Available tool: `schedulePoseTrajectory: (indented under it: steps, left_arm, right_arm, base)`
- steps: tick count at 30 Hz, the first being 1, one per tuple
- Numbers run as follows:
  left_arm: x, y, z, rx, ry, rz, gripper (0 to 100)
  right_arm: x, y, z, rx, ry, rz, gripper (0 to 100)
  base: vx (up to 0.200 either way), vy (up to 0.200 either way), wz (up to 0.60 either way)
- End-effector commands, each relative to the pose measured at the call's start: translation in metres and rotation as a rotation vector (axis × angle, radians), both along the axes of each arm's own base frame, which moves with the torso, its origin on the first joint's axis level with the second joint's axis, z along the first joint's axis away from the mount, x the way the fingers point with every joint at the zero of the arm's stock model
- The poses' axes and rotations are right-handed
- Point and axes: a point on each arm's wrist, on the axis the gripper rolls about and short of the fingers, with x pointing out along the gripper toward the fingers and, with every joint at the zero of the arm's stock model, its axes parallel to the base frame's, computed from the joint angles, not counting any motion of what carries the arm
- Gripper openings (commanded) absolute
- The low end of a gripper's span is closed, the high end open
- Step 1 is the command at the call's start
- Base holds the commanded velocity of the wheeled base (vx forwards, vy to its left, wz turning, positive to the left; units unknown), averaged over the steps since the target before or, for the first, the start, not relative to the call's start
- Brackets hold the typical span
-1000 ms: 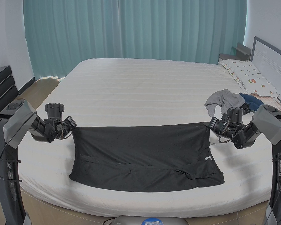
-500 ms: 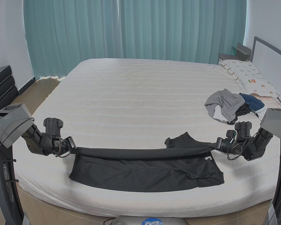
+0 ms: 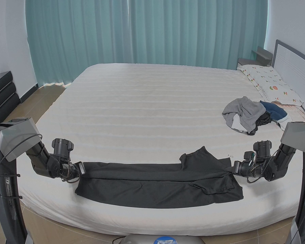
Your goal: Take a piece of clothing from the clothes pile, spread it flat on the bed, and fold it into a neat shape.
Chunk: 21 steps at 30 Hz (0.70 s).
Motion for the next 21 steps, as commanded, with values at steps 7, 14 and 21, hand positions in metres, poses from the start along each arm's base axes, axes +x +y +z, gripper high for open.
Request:
schedulePoseTrajectory:
  steps: [7, 14, 21]
  left_arm:
    - [-0.011, 0.001, 0.003, 0.009, 0.019, 0.009, 100]
    - [-0.016, 0.012, 0.039, 0.004, -0.068, 0.062, 100]
    - [-0.016, 0.018, 0.058, -0.025, -0.123, 0.091, 100]
  right_arm:
    - [0.000, -0.004, 0.014, 0.025, -0.026, -0.030, 100]
    - [0.006, -0.008, 0.042, 0.115, -0.062, -0.109, 100]
    - [0.018, -0.007, 0.045, 0.206, -0.047, -0.183, 100]
  base:
    - [0.000, 0.000, 0.00]
    - [0.000, 0.000, 0.00]
    - [0.000, 0.000, 0.00]
